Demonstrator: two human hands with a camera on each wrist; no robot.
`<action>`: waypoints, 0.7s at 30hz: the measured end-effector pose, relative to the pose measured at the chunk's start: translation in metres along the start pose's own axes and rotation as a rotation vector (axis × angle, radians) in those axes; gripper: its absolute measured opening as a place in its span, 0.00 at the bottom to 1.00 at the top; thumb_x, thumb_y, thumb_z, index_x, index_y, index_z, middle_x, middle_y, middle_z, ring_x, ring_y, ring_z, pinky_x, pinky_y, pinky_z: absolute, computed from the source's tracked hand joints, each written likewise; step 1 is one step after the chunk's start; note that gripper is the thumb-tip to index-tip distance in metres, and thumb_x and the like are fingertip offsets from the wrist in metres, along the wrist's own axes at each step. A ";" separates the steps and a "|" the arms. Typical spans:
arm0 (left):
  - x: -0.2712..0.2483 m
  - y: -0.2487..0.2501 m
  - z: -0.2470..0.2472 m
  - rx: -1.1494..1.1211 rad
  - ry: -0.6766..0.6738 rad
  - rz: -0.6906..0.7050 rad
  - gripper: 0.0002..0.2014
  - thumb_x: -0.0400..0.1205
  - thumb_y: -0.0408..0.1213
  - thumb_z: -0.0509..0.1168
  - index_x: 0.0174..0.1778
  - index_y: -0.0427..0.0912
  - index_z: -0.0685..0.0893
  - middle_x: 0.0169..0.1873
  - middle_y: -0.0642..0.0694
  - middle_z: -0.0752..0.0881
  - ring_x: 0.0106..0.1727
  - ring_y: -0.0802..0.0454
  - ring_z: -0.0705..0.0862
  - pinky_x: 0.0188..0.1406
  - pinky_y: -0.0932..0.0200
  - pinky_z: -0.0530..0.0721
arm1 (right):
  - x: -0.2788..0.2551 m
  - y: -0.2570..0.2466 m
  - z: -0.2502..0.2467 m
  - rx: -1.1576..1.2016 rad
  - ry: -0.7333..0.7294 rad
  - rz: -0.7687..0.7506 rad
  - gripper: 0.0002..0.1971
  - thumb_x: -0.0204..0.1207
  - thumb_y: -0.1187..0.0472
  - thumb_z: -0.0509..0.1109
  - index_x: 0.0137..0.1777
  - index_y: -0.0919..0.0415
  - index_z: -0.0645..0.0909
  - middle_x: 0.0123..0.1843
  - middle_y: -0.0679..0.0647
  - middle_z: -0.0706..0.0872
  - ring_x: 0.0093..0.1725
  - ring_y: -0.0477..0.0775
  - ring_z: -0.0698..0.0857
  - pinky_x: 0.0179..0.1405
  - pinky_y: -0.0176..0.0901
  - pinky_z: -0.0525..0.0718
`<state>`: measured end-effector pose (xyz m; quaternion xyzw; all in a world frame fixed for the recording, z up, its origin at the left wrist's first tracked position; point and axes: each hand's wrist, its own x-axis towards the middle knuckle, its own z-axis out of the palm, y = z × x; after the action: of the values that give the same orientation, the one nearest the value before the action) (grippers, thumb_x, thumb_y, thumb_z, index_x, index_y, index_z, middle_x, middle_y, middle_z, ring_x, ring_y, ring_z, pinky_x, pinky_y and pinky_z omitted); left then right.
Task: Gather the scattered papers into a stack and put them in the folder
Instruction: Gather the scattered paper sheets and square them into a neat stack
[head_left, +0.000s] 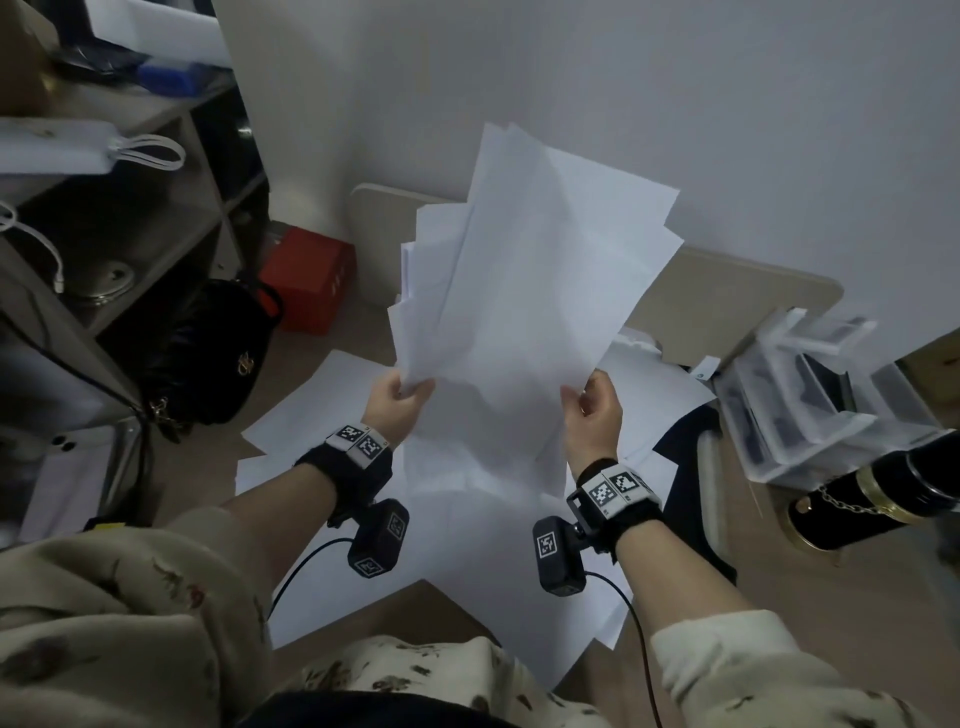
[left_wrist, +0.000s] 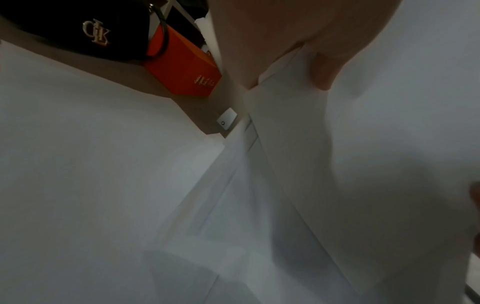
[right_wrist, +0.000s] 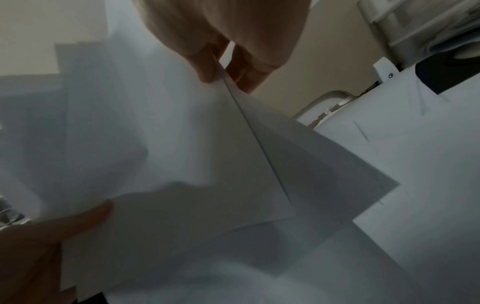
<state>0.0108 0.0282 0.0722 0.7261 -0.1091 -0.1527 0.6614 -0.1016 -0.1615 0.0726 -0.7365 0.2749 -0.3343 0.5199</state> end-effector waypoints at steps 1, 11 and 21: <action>0.000 0.000 0.000 0.000 0.007 0.003 0.04 0.83 0.28 0.64 0.48 0.41 0.82 0.38 0.51 0.84 0.40 0.58 0.84 0.48 0.57 0.82 | -0.001 -0.002 0.000 -0.001 0.011 -0.011 0.19 0.77 0.73 0.64 0.33 0.52 0.63 0.29 0.47 0.66 0.28 0.43 0.63 0.30 0.32 0.66; 0.006 0.000 -0.002 -0.028 -0.013 -0.037 0.07 0.80 0.25 0.67 0.53 0.33 0.85 0.42 0.42 0.87 0.43 0.50 0.86 0.45 0.58 0.86 | 0.001 -0.013 -0.004 -0.017 0.034 0.027 0.12 0.75 0.75 0.62 0.37 0.59 0.69 0.33 0.49 0.70 0.30 0.41 0.69 0.32 0.28 0.70; 0.005 0.010 -0.002 -0.202 0.042 0.010 0.27 0.73 0.28 0.75 0.67 0.40 0.76 0.56 0.43 0.86 0.56 0.50 0.86 0.53 0.57 0.86 | -0.002 -0.009 0.001 0.033 -0.035 0.143 0.17 0.64 0.60 0.68 0.49 0.66 0.68 0.50 0.75 0.76 0.41 0.66 0.76 0.44 0.56 0.79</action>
<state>0.0165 0.0276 0.0822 0.6584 -0.0829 -0.1443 0.7340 -0.1016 -0.1561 0.0799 -0.7121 0.3123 -0.2877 0.5592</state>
